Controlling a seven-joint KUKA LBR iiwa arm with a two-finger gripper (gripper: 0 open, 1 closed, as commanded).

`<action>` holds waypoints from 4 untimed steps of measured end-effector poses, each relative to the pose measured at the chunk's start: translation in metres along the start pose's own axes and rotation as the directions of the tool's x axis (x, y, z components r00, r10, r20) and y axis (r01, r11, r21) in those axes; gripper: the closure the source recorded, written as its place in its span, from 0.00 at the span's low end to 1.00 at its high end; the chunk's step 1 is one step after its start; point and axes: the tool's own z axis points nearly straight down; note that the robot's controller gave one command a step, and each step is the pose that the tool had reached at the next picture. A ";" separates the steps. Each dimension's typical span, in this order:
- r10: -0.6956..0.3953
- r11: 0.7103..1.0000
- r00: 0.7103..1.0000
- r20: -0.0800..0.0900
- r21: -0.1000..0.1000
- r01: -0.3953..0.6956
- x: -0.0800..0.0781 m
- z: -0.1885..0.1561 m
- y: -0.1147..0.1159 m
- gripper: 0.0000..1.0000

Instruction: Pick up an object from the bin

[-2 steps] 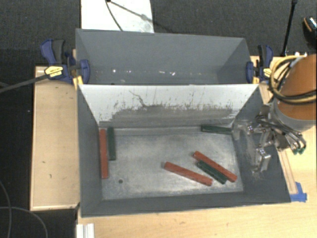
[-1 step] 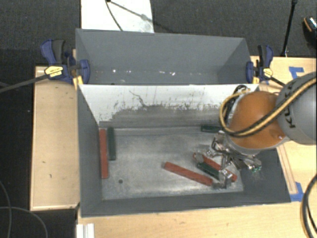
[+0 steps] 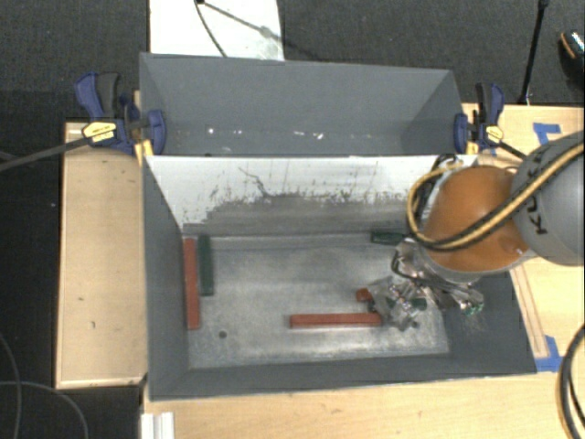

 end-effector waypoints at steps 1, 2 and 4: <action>-0.001 1.000 1.000 -0.003 -0.001 0.001 0.001 0.001 0.000 0.00; -0.004 1.000 1.000 -0.001 -0.001 0.004 0.000 0.000 0.001 1.00; 0.203 0.979 0.979 -0.004 -0.001 -0.203 0.020 -0.154 -0.025 0.00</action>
Offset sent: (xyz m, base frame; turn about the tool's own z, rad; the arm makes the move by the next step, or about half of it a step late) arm 0.0000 0.0000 0.0000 0.0000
